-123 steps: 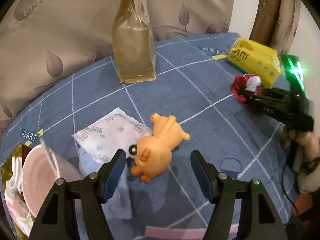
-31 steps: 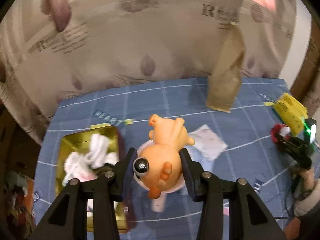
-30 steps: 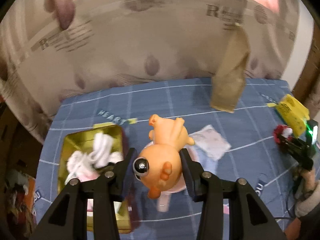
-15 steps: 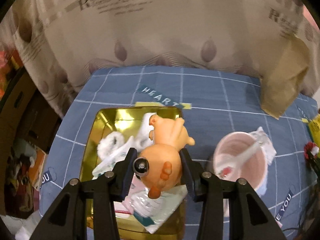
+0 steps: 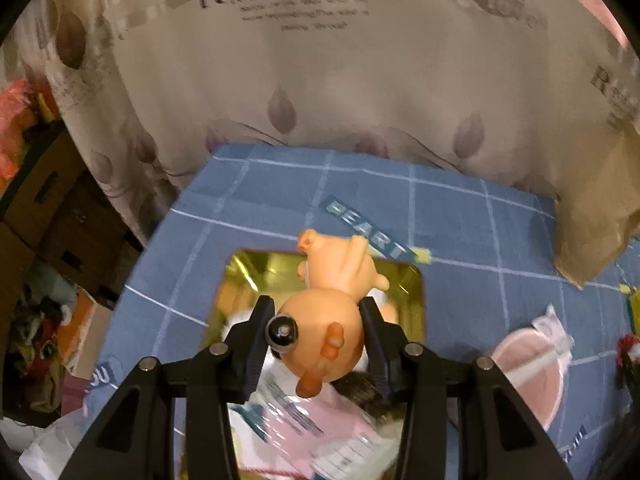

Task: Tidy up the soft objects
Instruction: 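Carry the orange plush toy into the gold tin with the left gripper and release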

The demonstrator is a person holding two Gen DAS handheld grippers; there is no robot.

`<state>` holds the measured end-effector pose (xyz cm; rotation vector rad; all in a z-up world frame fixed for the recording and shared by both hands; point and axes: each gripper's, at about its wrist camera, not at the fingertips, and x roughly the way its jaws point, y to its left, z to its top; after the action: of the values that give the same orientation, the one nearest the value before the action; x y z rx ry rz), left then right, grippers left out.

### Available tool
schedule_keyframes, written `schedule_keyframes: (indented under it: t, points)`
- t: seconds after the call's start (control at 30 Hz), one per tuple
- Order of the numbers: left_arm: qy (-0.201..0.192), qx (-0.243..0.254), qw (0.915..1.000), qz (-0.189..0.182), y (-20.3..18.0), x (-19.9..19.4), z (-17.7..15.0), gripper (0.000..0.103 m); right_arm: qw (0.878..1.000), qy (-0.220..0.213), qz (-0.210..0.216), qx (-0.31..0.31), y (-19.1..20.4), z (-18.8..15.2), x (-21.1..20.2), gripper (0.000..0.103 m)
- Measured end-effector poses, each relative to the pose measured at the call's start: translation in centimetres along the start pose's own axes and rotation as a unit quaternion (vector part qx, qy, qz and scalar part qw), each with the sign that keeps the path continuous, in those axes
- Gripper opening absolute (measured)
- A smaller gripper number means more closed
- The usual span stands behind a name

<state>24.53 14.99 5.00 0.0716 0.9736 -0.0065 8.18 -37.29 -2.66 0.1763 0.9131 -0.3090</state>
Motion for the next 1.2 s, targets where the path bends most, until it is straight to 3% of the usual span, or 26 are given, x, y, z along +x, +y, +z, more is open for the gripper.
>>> schedule_keyframes:
  t: [0.2, 0.5, 0.6, 0.8, 1.03, 1.2]
  points:
    - [0.025, -0.008, 0.9994, 0.023, 1.9, 2.3, 0.7, 0.044, 1.0, 0.0, -0.001, -0.001, 0.0, 0.0, 0.1, 0.035]
    - [0.048, -0.011, 0.9987, 0.013, 2.7, 4.8, -0.2, 0.048, 1.0, 0.001, -0.006, -0.007, 0.1, 0.0, 0.0, 0.035]
    - [0.057, -0.008, 0.9983, 0.012, 2.6, 5.1, -0.3, 0.057, 1.0, 0.001, -0.009, -0.009, 0.2, 0.0, 0.0, 0.035]
    - [0.066, -0.008, 0.9978, 0.002, 2.9, 5.2, -0.9, 0.059, 1.0, 0.002, -0.013, -0.012, 0.3, 0.0, 0.0, 0.035]
    - [0.022, -0.025, 0.9994, 0.002, 4.0, 1.0, -2.1, 0.059, 1.0, 0.002, -0.018, -0.016, 0.4, 0.1, 0.1, 0.035]
    - [-0.019, -0.022, 0.999, 0.034, 4.2, -3.4, -4.6, 0.059, 0.999, 0.002, -0.026, -0.021, 0.6, 0.0, 0.1, 0.035]
